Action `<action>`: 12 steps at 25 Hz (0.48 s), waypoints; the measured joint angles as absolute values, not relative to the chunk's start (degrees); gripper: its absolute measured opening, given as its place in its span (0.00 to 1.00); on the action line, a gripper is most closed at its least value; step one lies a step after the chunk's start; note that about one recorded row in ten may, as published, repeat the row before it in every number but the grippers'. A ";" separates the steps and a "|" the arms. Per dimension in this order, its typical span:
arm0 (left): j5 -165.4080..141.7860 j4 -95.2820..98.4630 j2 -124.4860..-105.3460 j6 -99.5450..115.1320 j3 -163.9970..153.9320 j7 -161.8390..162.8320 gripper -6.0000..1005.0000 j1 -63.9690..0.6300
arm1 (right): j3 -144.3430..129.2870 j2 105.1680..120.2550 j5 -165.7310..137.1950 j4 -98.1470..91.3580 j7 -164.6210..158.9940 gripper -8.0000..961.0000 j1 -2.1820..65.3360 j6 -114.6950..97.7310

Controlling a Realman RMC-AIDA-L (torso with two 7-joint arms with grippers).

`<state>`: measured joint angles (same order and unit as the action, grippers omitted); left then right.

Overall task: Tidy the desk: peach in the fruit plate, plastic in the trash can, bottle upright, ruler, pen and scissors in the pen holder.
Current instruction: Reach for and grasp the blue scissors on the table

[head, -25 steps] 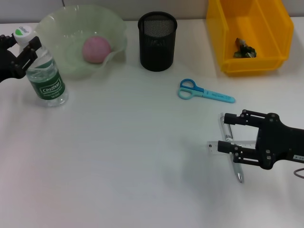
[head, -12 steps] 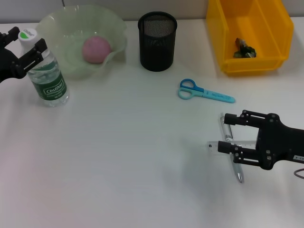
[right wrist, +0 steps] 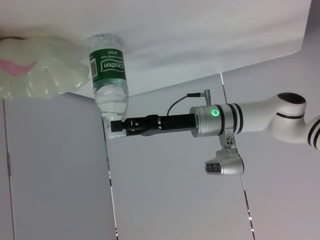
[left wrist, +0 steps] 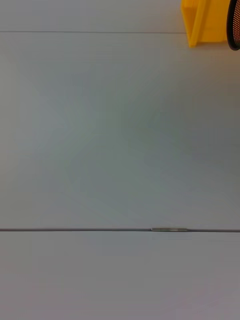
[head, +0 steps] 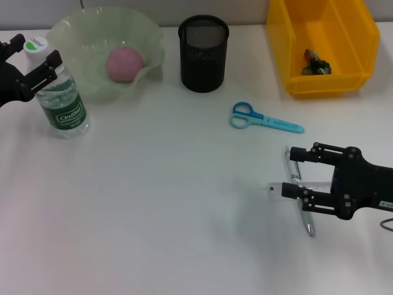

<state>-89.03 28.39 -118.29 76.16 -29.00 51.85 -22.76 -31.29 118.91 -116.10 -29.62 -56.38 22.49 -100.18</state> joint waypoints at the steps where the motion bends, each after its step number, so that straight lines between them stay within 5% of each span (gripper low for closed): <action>1: -89.03 28.39 -118.29 76.28 -29.00 51.85 0.79 -22.76 | -31.28 118.91 -116.10 -29.62 -56.40 0.73 22.49 -100.18; 12: -85.79 28.41 -117.39 82.67 -28.65 57.82 0.79 -23.08 | -31.28 118.91 -116.10 -29.62 -56.43 0.73 22.43 -100.20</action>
